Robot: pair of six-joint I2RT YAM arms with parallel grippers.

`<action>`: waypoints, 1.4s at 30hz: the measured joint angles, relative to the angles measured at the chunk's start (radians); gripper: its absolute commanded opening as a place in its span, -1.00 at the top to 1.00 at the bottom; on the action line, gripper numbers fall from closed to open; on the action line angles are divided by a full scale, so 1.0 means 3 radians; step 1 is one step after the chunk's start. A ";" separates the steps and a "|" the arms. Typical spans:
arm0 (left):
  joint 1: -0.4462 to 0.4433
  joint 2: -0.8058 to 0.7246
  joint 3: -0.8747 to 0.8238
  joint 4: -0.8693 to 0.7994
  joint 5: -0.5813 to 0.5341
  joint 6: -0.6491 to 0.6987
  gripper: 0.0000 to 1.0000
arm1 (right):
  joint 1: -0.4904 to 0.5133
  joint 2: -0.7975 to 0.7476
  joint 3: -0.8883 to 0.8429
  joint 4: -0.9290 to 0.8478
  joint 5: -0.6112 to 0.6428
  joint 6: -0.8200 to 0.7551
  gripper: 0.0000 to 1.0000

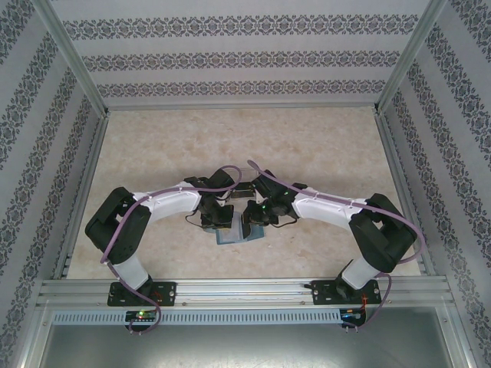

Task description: Take the credit cards out of the card holder

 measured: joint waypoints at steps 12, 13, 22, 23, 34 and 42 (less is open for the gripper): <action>0.0000 0.0015 0.0017 0.0000 0.0003 0.0032 0.99 | 0.0022 0.0000 0.0000 -0.0081 0.0010 0.0069 0.77; 0.0000 0.0017 0.0019 0.0000 0.0004 0.0032 0.99 | 0.0022 0.0000 0.0000 -0.0081 0.0010 0.0071 0.79; 0.0000 0.0018 0.0029 -0.0001 -0.0001 0.0032 0.97 | 0.0022 -0.0005 0.0024 -0.0149 0.0028 0.0057 0.87; 0.0000 0.0011 0.0029 -0.0003 -0.0009 0.0032 0.97 | 0.0022 -0.0010 0.0046 -0.0193 0.0048 0.0050 0.88; 0.0057 -0.0468 -0.0064 -0.0010 -0.0140 -0.0011 0.97 | 0.0020 -0.0093 0.0500 -0.0773 0.0211 -0.0661 0.96; 0.0206 -0.0692 -0.0388 0.0031 -0.0137 -0.0100 0.97 | -0.0050 -0.0061 0.0914 -0.1195 0.0309 -0.1915 0.98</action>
